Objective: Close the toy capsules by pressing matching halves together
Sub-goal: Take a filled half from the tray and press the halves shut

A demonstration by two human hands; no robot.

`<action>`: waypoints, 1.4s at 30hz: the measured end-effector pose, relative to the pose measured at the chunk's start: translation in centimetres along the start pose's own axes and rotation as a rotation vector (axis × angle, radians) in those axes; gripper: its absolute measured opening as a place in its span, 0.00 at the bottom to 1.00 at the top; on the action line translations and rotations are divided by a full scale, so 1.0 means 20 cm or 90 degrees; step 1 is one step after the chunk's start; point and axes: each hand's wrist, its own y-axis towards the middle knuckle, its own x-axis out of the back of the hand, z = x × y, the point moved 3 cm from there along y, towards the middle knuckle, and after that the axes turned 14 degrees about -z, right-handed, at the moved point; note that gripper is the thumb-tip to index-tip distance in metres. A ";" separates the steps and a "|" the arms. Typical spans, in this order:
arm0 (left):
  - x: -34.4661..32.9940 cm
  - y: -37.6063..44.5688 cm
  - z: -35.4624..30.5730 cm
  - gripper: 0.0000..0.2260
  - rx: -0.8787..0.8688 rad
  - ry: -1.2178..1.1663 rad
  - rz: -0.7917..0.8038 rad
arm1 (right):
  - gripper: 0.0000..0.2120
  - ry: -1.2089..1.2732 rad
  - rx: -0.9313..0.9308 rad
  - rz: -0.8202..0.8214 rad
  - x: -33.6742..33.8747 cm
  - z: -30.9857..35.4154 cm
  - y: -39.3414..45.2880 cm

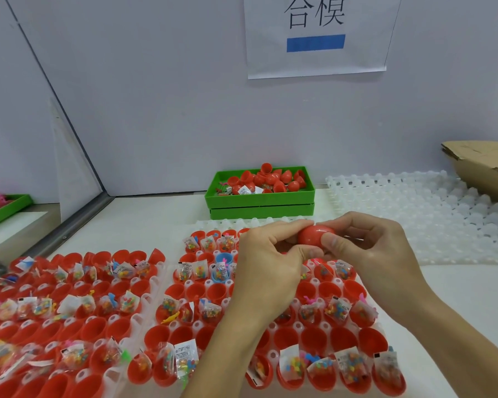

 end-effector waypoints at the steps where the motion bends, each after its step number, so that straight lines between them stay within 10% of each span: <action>1: 0.00 0.00 0.01 0.15 0.008 0.004 0.002 | 0.06 0.001 -0.003 0.003 0.00 0.00 0.00; 18: 0.00 -0.01 -0.01 0.15 -0.043 0.053 0.062 | 0.14 0.154 -0.232 0.040 -0.02 -0.09 0.01; 27: -0.01 -0.02 -0.03 0.15 -0.074 0.054 0.064 | 0.16 0.405 -0.443 0.268 -0.05 -0.05 -0.04; 42: -0.02 -0.01 0.02 0.20 0.170 -0.240 0.113 | 0.13 0.411 -0.289 0.143 -0.06 -0.06 -0.01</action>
